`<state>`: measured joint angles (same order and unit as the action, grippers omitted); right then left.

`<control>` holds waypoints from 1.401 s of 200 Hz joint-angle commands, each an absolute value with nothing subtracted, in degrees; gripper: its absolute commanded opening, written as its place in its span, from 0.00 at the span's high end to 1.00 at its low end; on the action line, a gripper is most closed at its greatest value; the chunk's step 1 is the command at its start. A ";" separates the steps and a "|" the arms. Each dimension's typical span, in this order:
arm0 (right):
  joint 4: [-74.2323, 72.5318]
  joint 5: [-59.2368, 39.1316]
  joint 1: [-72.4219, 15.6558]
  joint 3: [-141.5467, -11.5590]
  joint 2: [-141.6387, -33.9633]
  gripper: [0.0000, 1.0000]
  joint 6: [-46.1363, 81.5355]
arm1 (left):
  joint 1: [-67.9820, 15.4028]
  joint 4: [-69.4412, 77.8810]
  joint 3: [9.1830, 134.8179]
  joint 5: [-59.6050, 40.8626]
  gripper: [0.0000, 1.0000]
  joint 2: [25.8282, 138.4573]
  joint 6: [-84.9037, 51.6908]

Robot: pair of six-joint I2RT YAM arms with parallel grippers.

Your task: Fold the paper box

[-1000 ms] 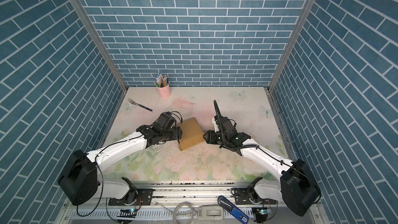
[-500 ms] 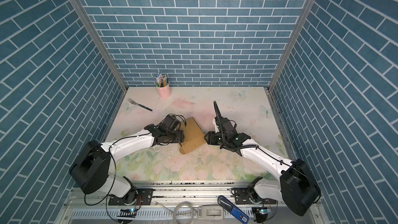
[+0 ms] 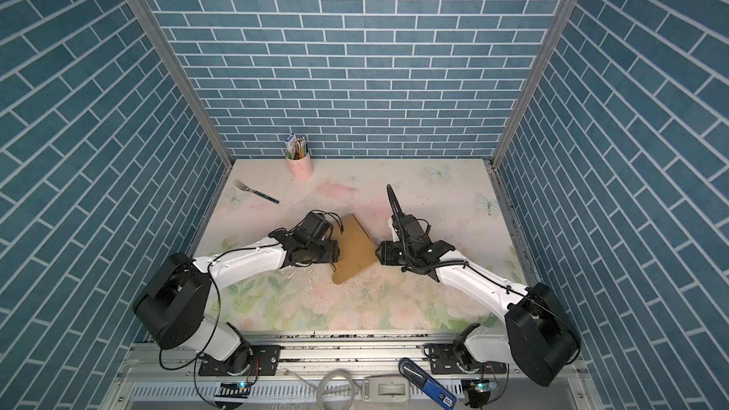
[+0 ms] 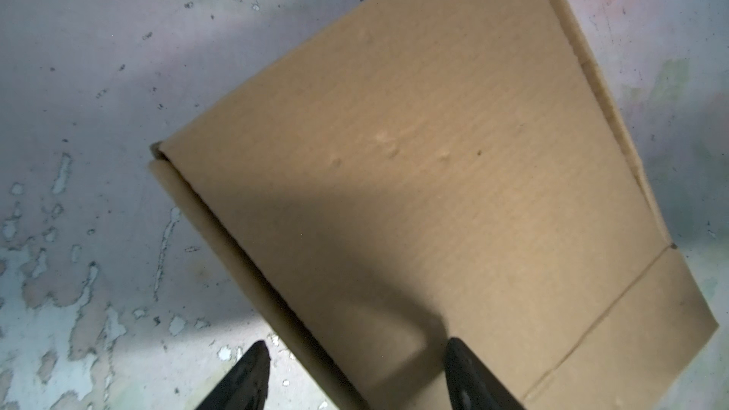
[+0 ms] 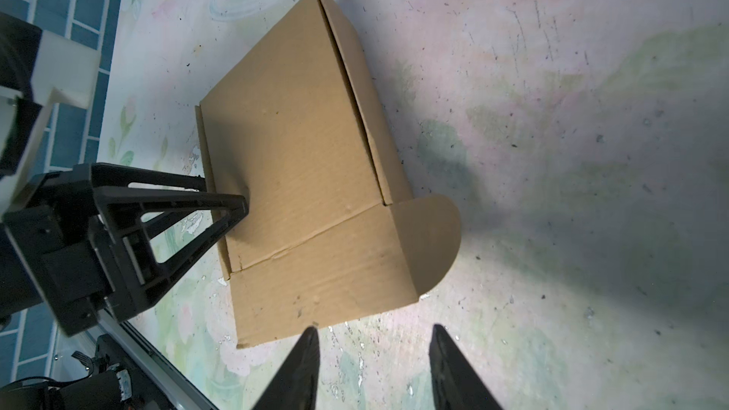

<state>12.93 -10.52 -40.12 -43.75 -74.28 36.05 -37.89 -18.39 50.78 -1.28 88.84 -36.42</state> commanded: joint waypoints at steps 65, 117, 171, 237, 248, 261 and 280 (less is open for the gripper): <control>14.53 -8.99 -40.08 -48.74 -79.03 0.54 32.44 | -37.88 -19.59 48.39 -2.81 0.29 92.33 -34.70; 7.47 -15.29 -40.91 -45.09 -77.68 0.58 31.67 | -37.61 -19.42 48.16 -3.51 0.29 91.51 -34.38; -2.26 -11.99 -46.94 -37.59 -73.35 0.65 31.34 | -37.62 -19.85 48.52 -4.79 0.29 89.96 -33.90; -18.71 6.13 -62.57 -26.65 -68.23 0.65 34.44 | -37.62 -18.61 47.52 -5.71 0.29 89.47 -33.12; -23.03 10.08 -65.55 -24.64 -69.10 0.66 34.76 | -37.62 -17.99 47.21 -6.21 0.29 89.72 -33.09; -28.19 14.56 -68.86 -23.12 -71.19 0.66 34.44 | -37.62 -17.61 46.98 -6.80 0.29 89.83 -32.98; -35.04 19.80 -73.27 -22.06 -75.76 0.67 32.96 | -37.62 -17.09 46.60 -7.46 0.29 89.65 -32.57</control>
<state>-22.00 8.38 -69.36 -23.38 -71.59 33.19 -37.45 -13.76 48.84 -6.07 89.03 -34.35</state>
